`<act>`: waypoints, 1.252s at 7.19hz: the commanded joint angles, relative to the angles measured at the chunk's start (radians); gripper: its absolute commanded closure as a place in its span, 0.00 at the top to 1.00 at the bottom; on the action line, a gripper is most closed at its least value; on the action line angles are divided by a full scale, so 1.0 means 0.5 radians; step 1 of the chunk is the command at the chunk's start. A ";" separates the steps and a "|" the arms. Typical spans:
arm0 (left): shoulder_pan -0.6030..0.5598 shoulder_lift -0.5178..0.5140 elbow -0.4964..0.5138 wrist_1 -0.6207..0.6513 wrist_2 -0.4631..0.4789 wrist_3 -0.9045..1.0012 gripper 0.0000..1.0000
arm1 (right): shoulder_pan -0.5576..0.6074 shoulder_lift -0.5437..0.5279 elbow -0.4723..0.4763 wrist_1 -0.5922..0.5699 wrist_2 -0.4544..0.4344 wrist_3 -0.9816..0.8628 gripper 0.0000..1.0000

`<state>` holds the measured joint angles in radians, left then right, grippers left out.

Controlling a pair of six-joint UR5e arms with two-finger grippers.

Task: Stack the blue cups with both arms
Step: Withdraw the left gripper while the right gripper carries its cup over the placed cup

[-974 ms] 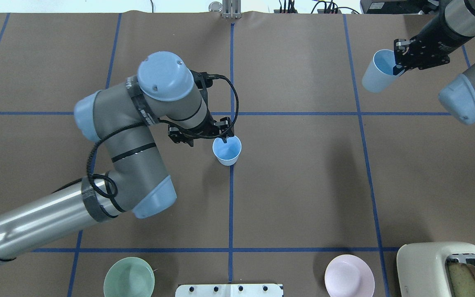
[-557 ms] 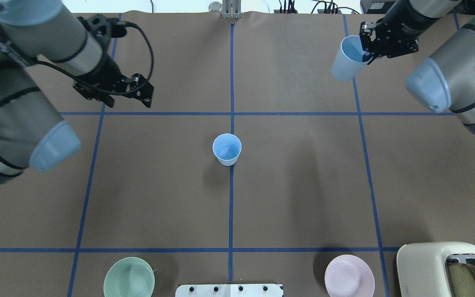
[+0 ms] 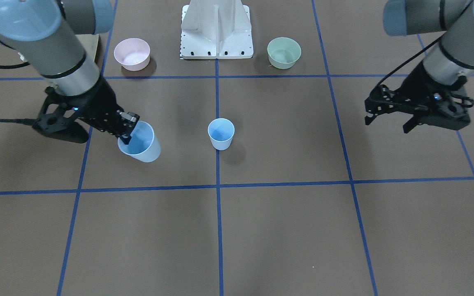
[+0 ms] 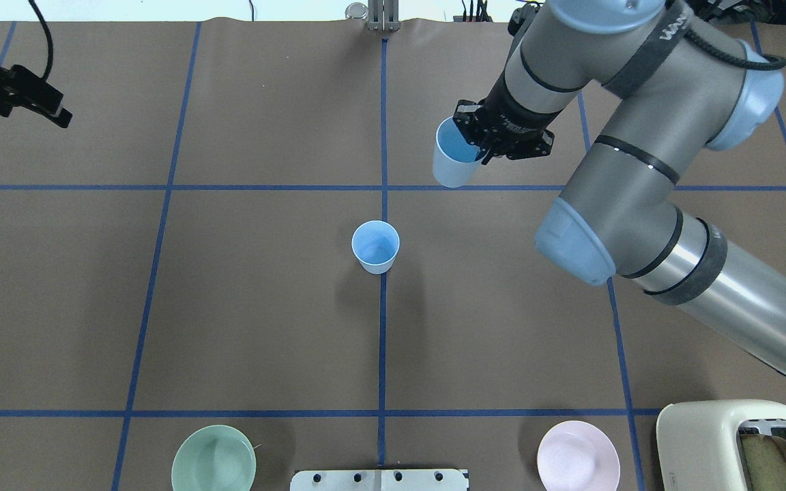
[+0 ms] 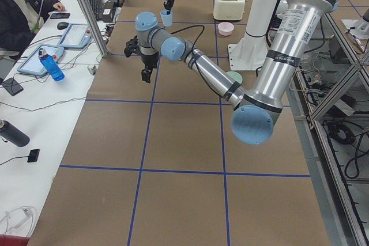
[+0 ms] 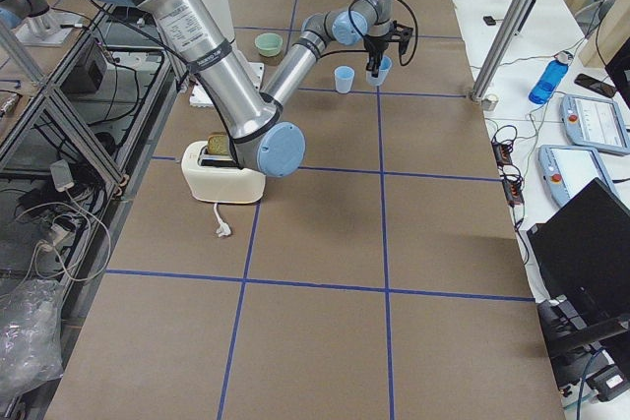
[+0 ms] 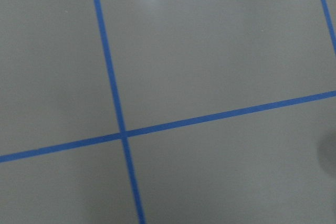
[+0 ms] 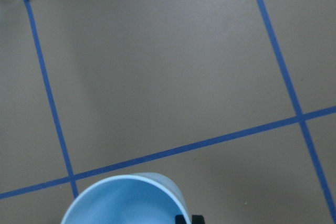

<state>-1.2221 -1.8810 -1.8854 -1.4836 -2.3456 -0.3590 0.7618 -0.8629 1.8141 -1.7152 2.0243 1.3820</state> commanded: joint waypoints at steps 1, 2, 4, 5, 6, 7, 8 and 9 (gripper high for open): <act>-0.163 0.135 0.034 0.000 -0.061 0.300 0.98 | -0.213 0.197 -0.054 -0.167 -0.182 0.086 0.00; -0.191 0.154 0.043 0.000 -0.064 0.331 0.98 | -0.232 0.231 -0.090 -0.190 -0.198 0.086 0.00; -0.228 0.185 0.040 -0.006 -0.064 0.331 0.98 | -0.317 0.280 -0.182 -0.208 -0.302 0.083 0.00; -0.228 0.185 0.040 -0.003 -0.064 0.331 0.98 | -0.357 0.293 -0.210 -0.217 -0.336 0.083 0.00; -0.228 0.185 0.043 0.000 -0.064 0.331 0.98 | -0.382 0.287 -0.210 -0.220 -0.361 0.083 0.00; -0.228 0.185 0.043 0.000 -0.064 0.331 0.98 | -0.400 0.284 -0.207 -0.260 -0.391 0.083 0.00; -0.225 0.185 0.043 0.000 -0.064 0.331 0.98 | -0.416 0.287 -0.198 -0.297 -0.413 0.083 0.00; -0.225 0.185 0.043 0.000 -0.064 0.331 0.98 | -0.428 0.305 -0.204 -0.297 -0.413 0.086 0.00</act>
<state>-1.3352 -1.7887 -1.8639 -1.4834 -2.3777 -0.1933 0.5570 -0.7176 1.7129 -1.8549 1.8243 1.4238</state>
